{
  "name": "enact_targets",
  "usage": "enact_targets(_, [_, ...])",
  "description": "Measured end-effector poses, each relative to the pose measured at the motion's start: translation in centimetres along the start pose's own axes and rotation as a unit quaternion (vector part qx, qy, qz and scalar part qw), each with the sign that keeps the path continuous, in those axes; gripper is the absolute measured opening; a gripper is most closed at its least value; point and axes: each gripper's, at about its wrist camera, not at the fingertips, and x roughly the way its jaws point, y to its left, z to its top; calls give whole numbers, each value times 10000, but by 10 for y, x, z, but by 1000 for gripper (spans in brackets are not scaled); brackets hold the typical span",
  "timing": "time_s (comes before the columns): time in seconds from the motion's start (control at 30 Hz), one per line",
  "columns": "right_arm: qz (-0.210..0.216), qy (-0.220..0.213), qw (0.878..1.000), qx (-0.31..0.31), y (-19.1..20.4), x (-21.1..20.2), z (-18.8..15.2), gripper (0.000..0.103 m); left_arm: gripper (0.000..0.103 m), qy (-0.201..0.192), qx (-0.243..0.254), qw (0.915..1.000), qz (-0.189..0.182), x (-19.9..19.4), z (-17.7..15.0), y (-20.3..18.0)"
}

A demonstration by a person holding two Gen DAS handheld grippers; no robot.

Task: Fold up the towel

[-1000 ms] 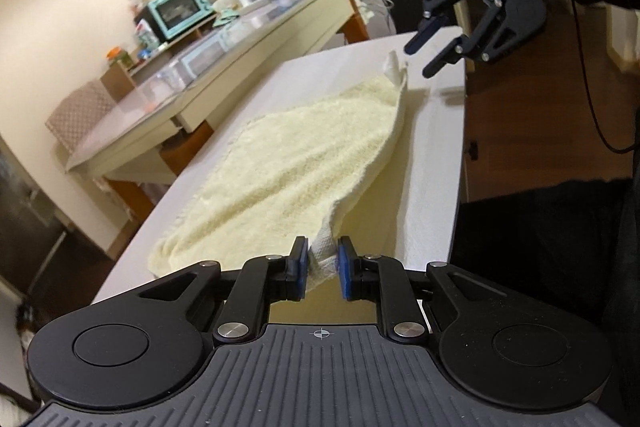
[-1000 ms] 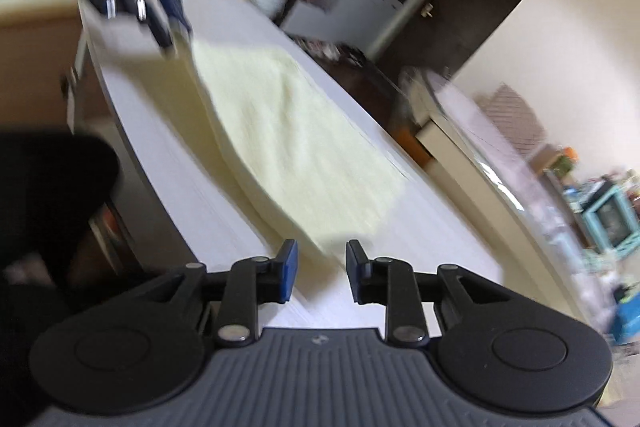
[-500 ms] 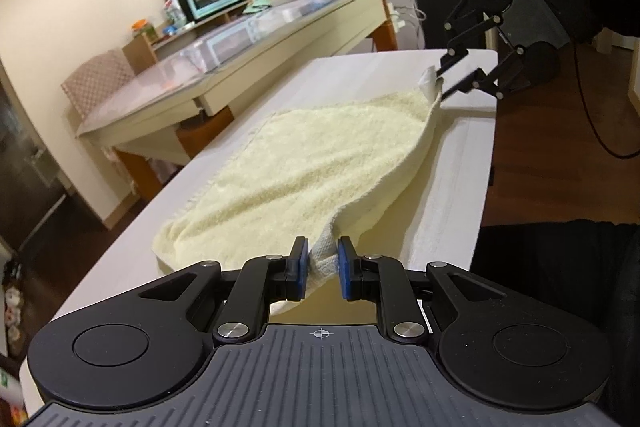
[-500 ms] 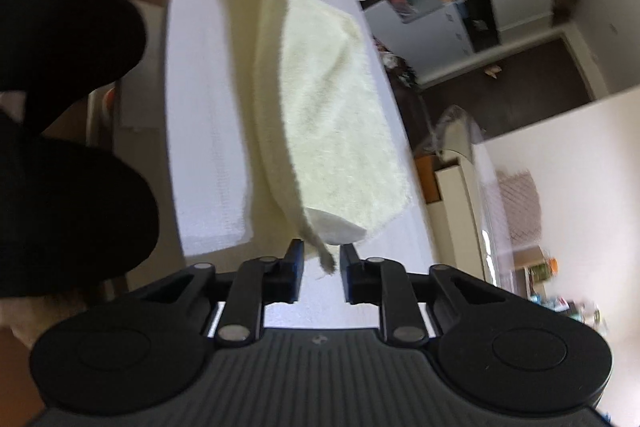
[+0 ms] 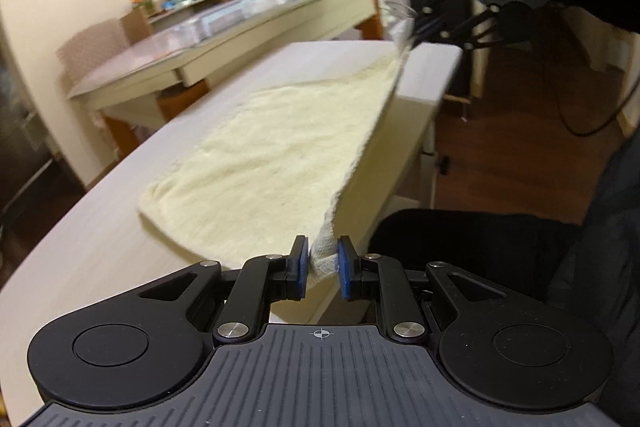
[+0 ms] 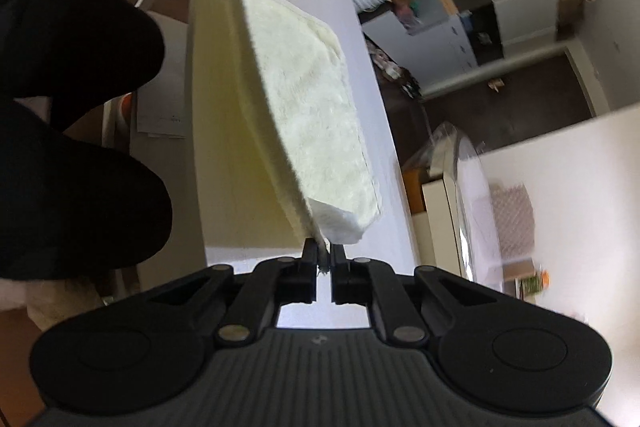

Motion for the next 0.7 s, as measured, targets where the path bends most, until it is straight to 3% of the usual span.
enact_targets(0.3, [-135,-416,9939,-1013,-61,44,51,7,17,-356,-1080,9932,259,-4,-21,11])
enact_targets(0.7, [740,-945,9766,-1784,-102,170,132,7,17,-666,-1796,9815,-36,-6,-39,21])
